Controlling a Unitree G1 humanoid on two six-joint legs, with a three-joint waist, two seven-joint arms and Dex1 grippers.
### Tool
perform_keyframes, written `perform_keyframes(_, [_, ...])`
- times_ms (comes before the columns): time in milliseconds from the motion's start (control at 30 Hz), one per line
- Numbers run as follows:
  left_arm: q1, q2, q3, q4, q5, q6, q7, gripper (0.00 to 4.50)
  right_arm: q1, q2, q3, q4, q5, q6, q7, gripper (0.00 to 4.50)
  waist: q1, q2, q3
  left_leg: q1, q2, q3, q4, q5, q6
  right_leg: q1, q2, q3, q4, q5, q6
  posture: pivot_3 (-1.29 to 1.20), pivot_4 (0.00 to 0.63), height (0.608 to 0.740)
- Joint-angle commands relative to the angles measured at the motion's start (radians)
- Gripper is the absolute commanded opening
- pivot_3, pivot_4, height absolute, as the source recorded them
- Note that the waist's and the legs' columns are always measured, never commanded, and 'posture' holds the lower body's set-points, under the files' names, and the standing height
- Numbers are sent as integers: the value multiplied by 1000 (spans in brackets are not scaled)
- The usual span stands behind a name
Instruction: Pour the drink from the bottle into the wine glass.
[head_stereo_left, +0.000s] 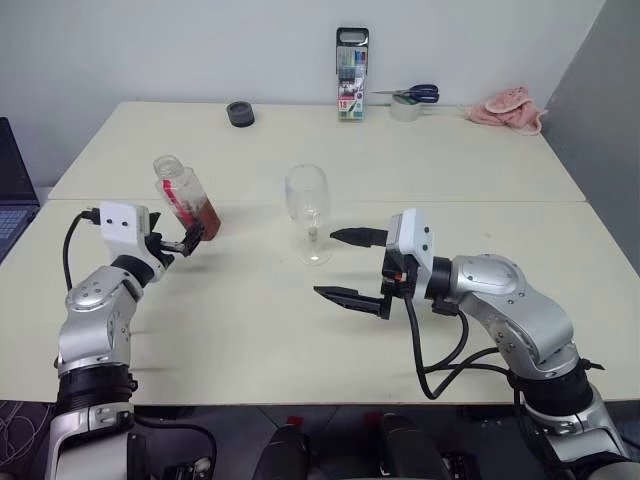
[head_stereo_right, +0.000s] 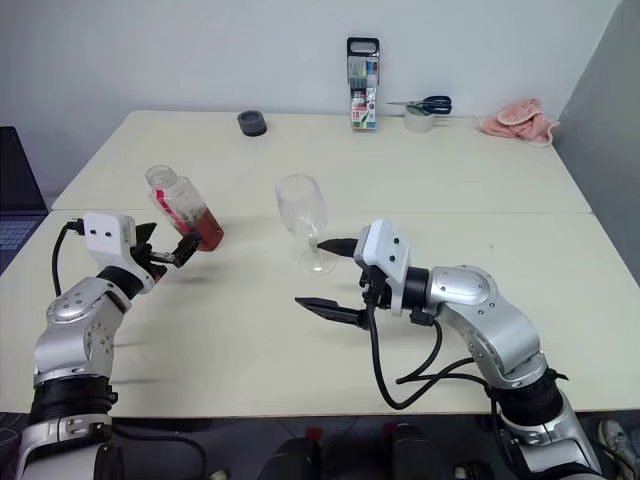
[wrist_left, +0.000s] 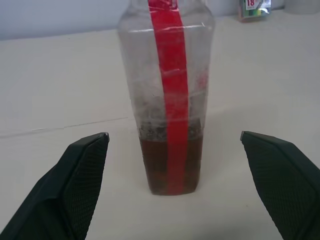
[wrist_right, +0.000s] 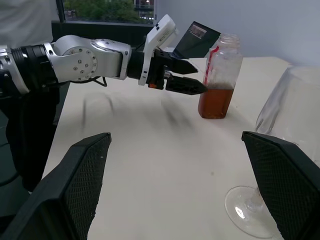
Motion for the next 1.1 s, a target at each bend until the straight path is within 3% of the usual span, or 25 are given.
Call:
perform_keyframes(33, [-43, 31, 4, 44, 12, -36, -19, 4500, -20, -2, -16, -41, 20, -2, -7, 4466, 0, 0, 0, 0, 0, 0, 0, 0, 0, 0, 0, 0, 0, 0, 0, 0, 150, 740])
perform_keyframes(767, [-265, 71, -60, 394, 85, -193, -132, 4500, -85, 48, -34, -27, 22, -27, -60, 4466, -8, 0, 0, -1, 0, 0, 0, 0, 0, -1, 0, 0, 1, 0, 0, 0, 150, 740])
perform_keyframes(867, [-286, 66, -63, 430, 88, -217, -138, 3883, -90, 53, -35, -25, 21, -24, -62, 4500, -8, 0, 0, -1, 0, -1, 0, 0, 0, -1, 0, -1, 1, 0, 0, 0, 150, 740])
perform_keyframes(1100, [-314, 55, -65, 459, 81, -235, -149, 1803, -91, 51, -32, -31, 23, -22, -74, 4500, -10, 0, 0, -1, 0, -1, 0, 0, 0, -1, 0, -1, 1, 0, 0, 0, 150, 740])
